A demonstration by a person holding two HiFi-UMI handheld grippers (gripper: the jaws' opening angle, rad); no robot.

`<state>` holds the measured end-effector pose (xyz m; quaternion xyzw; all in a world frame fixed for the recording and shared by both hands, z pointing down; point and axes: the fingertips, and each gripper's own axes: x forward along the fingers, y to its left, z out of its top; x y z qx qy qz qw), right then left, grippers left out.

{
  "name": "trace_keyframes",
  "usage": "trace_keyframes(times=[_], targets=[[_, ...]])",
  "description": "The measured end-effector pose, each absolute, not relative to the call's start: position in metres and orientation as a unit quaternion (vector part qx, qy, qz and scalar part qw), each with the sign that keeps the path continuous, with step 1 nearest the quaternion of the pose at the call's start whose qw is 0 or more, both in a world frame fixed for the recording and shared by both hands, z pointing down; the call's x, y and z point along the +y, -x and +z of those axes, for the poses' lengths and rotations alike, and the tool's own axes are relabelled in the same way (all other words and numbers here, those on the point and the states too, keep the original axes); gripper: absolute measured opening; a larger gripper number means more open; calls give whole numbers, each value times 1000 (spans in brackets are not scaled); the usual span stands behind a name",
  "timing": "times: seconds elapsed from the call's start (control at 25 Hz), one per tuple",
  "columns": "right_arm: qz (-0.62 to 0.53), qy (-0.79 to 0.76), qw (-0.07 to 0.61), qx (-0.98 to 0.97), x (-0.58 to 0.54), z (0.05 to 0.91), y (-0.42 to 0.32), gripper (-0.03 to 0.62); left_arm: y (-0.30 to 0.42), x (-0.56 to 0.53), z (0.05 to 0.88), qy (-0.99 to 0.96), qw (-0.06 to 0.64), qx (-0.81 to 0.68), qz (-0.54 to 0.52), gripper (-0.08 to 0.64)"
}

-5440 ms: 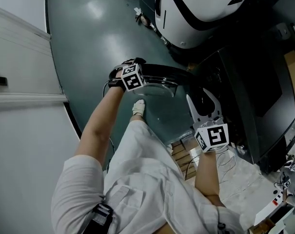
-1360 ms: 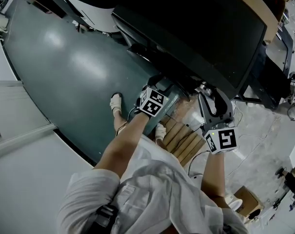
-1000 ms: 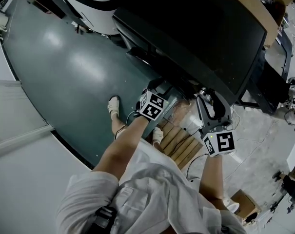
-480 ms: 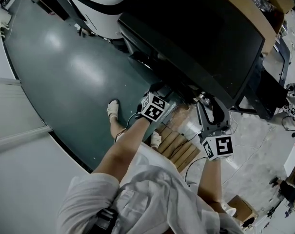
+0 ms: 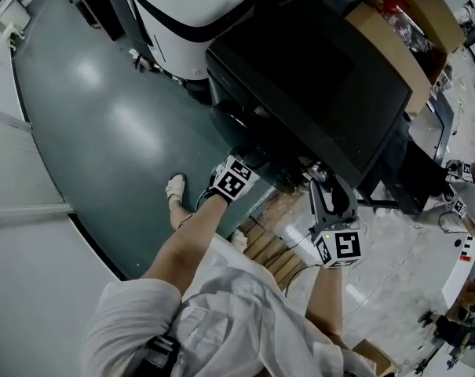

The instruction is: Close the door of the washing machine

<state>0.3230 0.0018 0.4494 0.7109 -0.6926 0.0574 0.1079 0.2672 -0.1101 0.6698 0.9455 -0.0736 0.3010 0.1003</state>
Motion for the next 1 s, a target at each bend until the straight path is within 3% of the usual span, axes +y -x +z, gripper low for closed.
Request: trace_keyframes(times=[0.48,0.64,1.0], targets=[[36,-721,88,-687,14,423,-312,172,-132,-170,488,-965,61,-206,148,198],[24,-716,73,-694,14,406,-305,122,-110,-160,431,-969,26,-220,109,177],[-31,-715,40,-697,28,359,-293,54,-73,-127,336,-967,-36,-252,14,47]])
